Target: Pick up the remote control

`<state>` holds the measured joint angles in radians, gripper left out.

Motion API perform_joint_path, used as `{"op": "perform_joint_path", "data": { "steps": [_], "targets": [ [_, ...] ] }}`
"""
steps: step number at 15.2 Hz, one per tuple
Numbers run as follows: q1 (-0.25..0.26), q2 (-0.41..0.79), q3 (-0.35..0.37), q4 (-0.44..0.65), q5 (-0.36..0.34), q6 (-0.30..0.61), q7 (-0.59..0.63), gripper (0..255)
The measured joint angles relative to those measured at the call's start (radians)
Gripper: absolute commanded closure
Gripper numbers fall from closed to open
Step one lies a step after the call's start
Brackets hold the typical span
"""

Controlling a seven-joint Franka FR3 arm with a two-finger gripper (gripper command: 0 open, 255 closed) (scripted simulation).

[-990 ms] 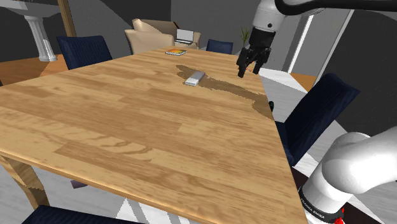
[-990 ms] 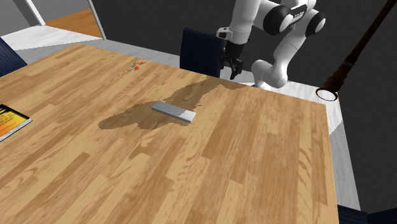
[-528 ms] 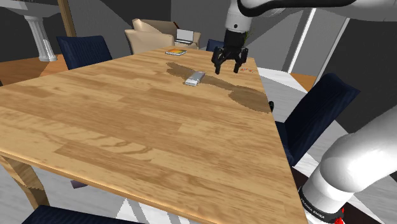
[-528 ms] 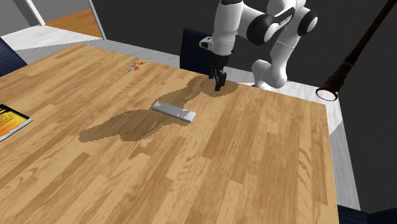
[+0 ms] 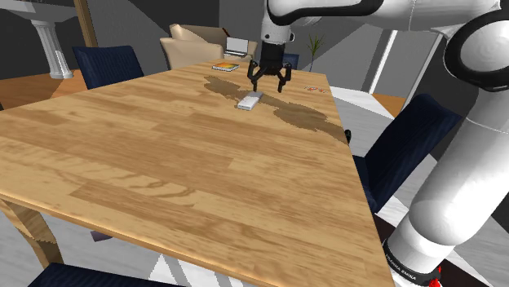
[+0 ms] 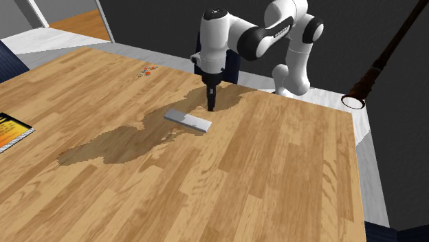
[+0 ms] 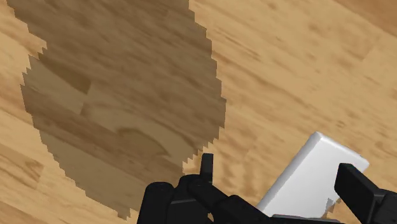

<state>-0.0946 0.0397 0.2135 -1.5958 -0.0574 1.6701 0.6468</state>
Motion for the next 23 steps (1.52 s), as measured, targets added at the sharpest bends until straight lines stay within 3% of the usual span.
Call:
{"op": "perform_joint_path", "data": {
  "steps": [8,16,17,23],
  "targets": [
    [0.028,0.42,-0.031,0.547,-0.044,-0.173,0.204,0],
    [0.018,0.422,-0.036,0.446,-0.04,-0.075,0.225,0],
    [0.018,0.42,-0.036,0.439,-0.04,-0.069,0.225,255],
    [0.017,0.418,-0.036,0.433,-0.039,-0.063,0.225,255]
  ]
}}
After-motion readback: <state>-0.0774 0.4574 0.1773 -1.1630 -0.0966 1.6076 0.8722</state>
